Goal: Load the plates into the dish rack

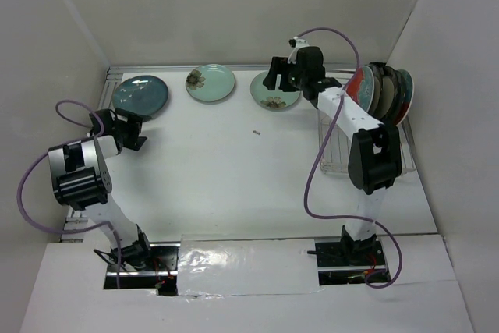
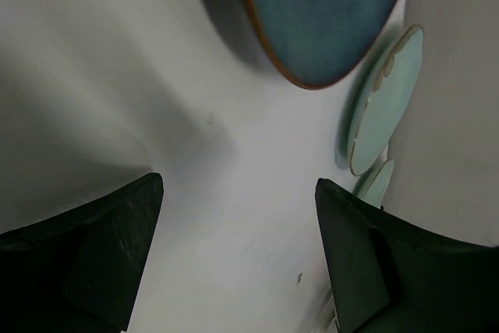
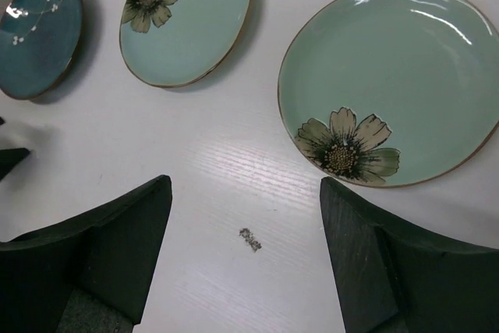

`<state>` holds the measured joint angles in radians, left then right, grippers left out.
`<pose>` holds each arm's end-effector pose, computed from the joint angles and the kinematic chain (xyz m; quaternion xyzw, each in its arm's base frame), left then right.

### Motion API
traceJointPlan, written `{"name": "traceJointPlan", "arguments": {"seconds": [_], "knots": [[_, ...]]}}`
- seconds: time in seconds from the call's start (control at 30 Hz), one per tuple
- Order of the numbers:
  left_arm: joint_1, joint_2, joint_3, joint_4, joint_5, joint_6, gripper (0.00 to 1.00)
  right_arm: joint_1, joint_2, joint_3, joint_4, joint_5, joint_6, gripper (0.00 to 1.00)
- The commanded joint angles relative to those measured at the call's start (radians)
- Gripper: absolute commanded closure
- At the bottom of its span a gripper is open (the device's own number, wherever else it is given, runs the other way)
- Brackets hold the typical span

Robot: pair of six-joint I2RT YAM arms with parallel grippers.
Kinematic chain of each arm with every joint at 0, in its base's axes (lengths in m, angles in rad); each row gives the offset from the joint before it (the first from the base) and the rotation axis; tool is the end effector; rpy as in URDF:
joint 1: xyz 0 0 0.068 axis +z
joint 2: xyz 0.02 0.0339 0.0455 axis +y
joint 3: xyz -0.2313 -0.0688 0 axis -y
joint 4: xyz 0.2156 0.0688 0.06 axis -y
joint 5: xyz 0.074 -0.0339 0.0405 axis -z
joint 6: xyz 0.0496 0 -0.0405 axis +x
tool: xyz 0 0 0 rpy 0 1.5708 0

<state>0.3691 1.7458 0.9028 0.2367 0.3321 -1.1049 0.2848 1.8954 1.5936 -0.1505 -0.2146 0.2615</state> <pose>0.3302 0.1104 0.1513 -0.5305 0.6985 -0.3011 0.3741 0.4074 0.1303 0.2724 -0.0666 0.8421 0.2297 0.4835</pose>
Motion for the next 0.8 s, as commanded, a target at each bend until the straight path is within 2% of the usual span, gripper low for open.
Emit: {"name": "traceJointPlan", "arguments": {"seconds": [0.0, 0.23, 0.33, 0.5, 0.63, 0.67, 0.7, 0.73, 0.77], "knots": [[0.004, 0.079, -0.042, 0.234, -0.025, -0.17, 0.09, 0.001, -0.025, -0.012, 0.077, -0.055, 0.03, 0.17], [0.004, 0.201, 0.019, 0.332, -0.119, -0.228, 0.12, 0.019, -0.035, -0.086, 0.088, -0.08, 0.021, 0.17], [0.004, 0.273, 0.066, 0.332, -0.128, -0.239, 0.12, 0.019, -0.058, -0.121, 0.088, -0.089, 0.021, 0.17], [0.004, 0.371, 0.122, 0.323, -0.146, -0.26, 0.18, 0.019, -0.076, -0.156, 0.088, -0.078, 0.012, 0.16], [0.004, 0.402, 0.18, 0.288, -0.146, -0.248, 0.37, 0.01, -0.076, -0.165, 0.066, -0.066, 0.012, 0.17], [0.004, 0.402, 0.18, 0.288, -0.146, -0.248, 0.52, 0.01, -0.076, -0.165, 0.066, -0.066, 0.012, 0.18], [0.004, 0.402, 0.165, 0.288, -0.136, -0.26, 0.59, 0.01, -0.085, -0.178, 0.066, -0.066, 0.002, 0.17], [0.004, 0.382, 0.147, 0.274, -0.136, -0.26, 0.72, 0.01, -0.094, -0.188, 0.066, -0.066, 0.002, 0.17], [0.013, 0.364, 0.13, 0.274, -0.136, -0.25, 0.76, 0.01, -0.094, -0.188, 0.066, -0.066, 0.002, 0.18]]}}
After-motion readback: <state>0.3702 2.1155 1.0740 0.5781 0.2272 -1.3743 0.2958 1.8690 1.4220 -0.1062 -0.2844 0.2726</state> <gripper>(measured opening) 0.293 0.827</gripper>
